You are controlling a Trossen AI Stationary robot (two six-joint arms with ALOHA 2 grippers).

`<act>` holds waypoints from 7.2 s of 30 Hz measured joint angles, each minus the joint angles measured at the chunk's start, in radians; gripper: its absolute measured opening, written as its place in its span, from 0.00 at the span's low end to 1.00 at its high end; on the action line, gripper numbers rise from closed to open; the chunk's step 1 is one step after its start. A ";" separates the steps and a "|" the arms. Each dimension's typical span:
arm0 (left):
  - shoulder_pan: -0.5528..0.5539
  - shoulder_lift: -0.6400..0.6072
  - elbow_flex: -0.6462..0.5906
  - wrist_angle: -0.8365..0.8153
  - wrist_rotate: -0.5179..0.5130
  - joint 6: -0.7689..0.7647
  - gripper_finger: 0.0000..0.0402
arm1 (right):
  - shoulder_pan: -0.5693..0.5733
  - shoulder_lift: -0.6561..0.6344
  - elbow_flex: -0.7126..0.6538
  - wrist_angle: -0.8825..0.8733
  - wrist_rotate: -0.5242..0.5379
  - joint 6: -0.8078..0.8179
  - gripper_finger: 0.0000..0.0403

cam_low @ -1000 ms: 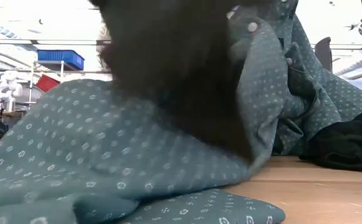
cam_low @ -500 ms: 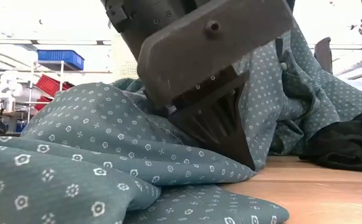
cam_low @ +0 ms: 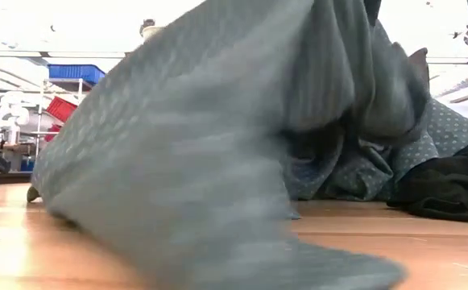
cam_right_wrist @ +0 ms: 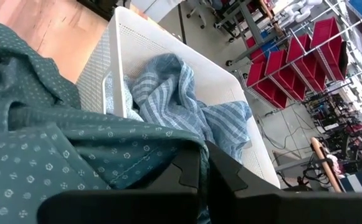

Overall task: Sort clothes
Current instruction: Put the green shirt into the white laundry bin

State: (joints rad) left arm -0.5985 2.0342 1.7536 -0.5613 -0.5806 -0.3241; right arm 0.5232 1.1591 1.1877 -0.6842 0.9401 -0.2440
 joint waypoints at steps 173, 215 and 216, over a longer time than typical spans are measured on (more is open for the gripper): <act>-0.120 -0.531 -0.164 -0.355 -0.111 -0.376 0.41 | -0.272 0.441 -0.465 0.612 -0.799 0.469 0.05; -0.175 -0.529 -0.197 -0.363 -0.151 -0.477 0.41 | -0.159 0.976 0.162 0.773 -0.787 0.523 0.03; -0.175 -0.529 -0.202 -0.363 -0.151 -0.482 0.41 | -0.156 0.988 0.187 0.743 -0.801 0.509 0.04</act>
State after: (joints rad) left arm -0.7731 1.5055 1.5521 -0.9247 -0.7311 -0.8059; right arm 0.3673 2.1473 1.3743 0.0592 0.1396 0.2649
